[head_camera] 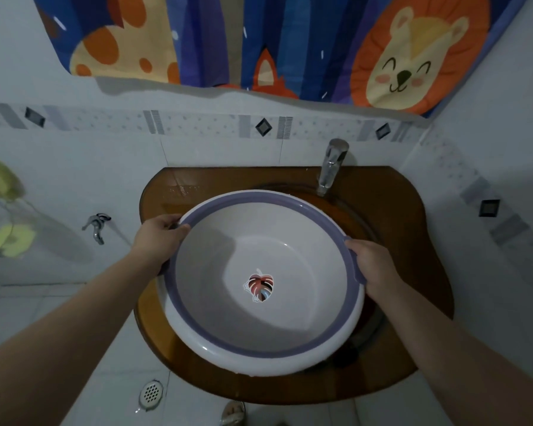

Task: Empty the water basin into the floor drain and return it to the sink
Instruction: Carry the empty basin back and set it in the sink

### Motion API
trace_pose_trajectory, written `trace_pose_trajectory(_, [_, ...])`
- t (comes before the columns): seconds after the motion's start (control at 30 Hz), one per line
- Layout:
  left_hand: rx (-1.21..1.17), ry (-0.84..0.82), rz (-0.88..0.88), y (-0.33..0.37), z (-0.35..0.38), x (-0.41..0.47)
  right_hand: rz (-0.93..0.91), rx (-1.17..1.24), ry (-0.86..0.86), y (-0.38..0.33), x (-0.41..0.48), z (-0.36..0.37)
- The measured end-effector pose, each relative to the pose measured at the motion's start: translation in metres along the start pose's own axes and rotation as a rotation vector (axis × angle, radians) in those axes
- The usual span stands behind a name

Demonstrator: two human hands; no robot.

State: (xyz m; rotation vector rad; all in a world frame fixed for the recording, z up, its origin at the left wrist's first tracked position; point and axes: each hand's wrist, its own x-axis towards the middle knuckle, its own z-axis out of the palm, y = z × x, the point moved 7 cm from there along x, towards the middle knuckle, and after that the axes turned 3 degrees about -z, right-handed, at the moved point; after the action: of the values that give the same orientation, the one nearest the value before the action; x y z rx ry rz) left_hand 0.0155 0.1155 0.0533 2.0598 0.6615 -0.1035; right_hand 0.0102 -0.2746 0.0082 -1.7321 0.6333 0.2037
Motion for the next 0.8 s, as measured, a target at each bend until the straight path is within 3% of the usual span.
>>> trace_pose_trajectory(0.23, [0.000, -0.027, -0.017, 0.008, 0.038, 0.024, 0.111, -0.091, 0.080, 0.002, 0.029, -0.009])
trace_pose_trajectory(0.33, [0.033, -0.045, -0.014, 0.006, 0.055, 0.035, 0.010, -0.167, 0.086, -0.001, 0.048, -0.014])
trace_pose_trajectory(0.4, [0.115, -0.054, 0.040, 0.006, 0.067, 0.040, -0.018, -0.230, 0.096, 0.002, 0.060, -0.015])
trace_pose_trajectory(0.53, [0.304, -0.064, 0.178, 0.010, 0.089, 0.044, 0.142, -0.419, 0.221, 0.014, 0.072, -0.023])
trace_pose_trajectory(0.8, [0.426, -0.155, 0.184, 0.004, 0.127, 0.060, -0.091, -0.549, 0.217, 0.019, 0.086, -0.030])
